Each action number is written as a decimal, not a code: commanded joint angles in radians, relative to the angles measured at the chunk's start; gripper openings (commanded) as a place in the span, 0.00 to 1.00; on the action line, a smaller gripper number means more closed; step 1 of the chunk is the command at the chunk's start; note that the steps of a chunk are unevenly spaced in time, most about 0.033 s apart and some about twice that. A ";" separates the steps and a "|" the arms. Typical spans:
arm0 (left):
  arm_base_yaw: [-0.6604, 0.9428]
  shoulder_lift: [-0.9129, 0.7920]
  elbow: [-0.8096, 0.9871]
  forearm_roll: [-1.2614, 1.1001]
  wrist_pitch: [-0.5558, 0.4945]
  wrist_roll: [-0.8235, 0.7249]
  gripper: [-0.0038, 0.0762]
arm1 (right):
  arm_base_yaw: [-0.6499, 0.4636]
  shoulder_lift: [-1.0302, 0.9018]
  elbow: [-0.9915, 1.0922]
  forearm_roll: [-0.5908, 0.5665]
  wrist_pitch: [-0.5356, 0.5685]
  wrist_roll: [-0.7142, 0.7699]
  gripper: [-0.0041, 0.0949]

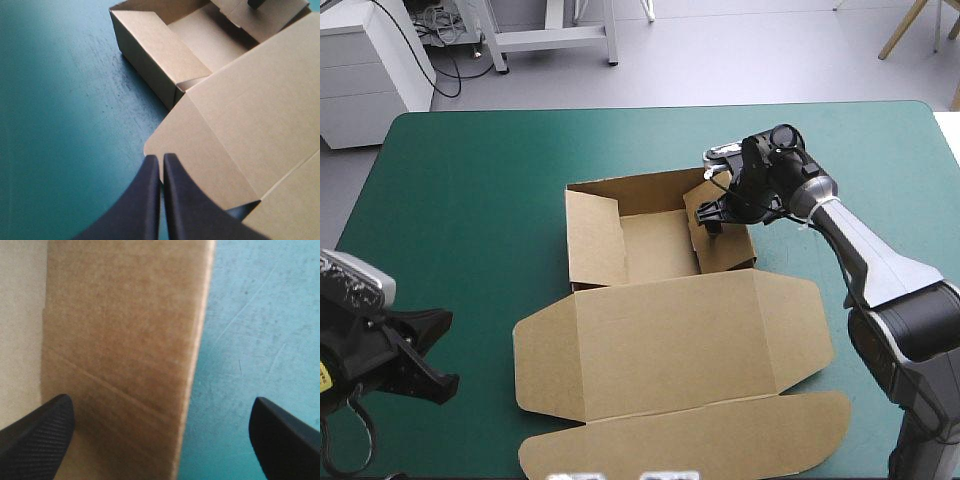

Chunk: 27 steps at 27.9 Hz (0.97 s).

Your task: Fold the box

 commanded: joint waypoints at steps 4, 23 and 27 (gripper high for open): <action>-0.007 -0.096 0.098 -0.040 -0.042 0.002 0.05 | -0.007 -0.012 -0.024 0.034 -0.027 -0.038 0.92; -0.007 -0.133 0.159 -0.038 -0.044 0.000 0.05 | -0.020 -0.013 -0.073 0.034 0.043 -0.043 0.02; -0.007 -0.133 0.159 -0.038 -0.031 0.000 0.05 | -0.100 -0.038 -0.164 0.030 0.043 -0.074 0.02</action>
